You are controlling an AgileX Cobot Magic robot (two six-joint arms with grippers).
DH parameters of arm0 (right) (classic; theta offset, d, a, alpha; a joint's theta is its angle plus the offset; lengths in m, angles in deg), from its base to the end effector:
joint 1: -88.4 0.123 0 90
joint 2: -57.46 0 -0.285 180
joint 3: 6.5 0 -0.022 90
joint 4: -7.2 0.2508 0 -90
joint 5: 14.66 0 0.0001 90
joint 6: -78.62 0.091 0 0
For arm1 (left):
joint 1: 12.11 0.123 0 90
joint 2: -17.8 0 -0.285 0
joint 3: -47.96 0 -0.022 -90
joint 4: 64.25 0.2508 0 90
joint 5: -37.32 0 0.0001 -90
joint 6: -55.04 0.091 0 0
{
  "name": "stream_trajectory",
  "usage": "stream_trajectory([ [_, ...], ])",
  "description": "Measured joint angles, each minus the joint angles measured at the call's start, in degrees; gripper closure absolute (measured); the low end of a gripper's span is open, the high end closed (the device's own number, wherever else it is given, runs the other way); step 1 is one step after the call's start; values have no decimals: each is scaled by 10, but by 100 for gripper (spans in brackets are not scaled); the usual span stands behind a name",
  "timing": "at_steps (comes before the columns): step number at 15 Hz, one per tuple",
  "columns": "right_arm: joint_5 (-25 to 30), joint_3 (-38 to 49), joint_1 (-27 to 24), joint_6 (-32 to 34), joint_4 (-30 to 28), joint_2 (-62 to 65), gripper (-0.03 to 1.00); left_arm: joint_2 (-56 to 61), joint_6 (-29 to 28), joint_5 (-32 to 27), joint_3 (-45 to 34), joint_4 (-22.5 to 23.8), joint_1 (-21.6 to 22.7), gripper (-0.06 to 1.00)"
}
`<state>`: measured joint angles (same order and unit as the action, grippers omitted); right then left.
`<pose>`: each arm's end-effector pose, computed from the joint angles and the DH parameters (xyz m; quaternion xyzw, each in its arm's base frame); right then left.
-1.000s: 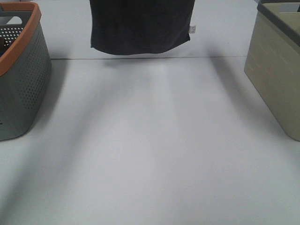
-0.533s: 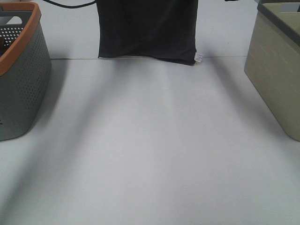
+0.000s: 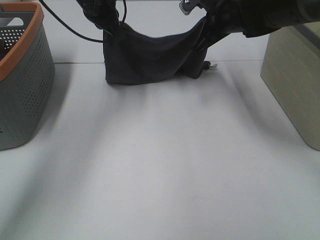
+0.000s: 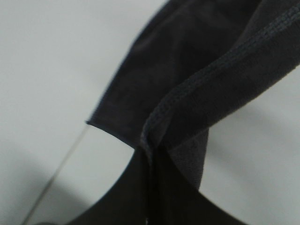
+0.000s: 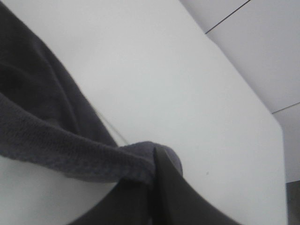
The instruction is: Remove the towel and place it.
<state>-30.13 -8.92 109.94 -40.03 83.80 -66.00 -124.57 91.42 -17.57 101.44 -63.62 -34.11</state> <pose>0.4378 0.1475 0.2099 -0.3916 0.7541 -0.2038 0.4863 0.4915 -0.1977 0.2504 0.4649 0.8290 0.0441 0.3077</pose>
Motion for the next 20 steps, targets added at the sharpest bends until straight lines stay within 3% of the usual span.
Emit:
stream_trajectory([
  [2, 44, 56, 3, 1, 44, 28, 94, 0, 22, -105, 0, -30, -2, 94],
  [4, 112, 113, 4, 1, 85, 49, 94, 1, 53, -144, -7, -68, -2, 94],
  [7, 158, 174, 4, 15, 97, 78, 94, 1, 59, -145, -54, -111, -2, 94],
  [10, 162, 212, 4, 103, 121, 106, 94, 28, 61, -146, -123, -140, -3, 94],
  [12, 163, 235, 4, 154, 125, 116, 94, 51, 61, -145, -165, -149, -5, 94],
  [15, 189, 270, 4, 180, 127, 119, 94, 69, 71, -146, -241, -148, -14, 94],
  [17, 230, 296, 4, 175, 69, 126, 94, 83, 80, -147, -278, -147, -15, 94],
  [20, 237, 300, 5, 191, 48, 132, 94, 83, 90, -147, -284, -146, -15, 94],
])
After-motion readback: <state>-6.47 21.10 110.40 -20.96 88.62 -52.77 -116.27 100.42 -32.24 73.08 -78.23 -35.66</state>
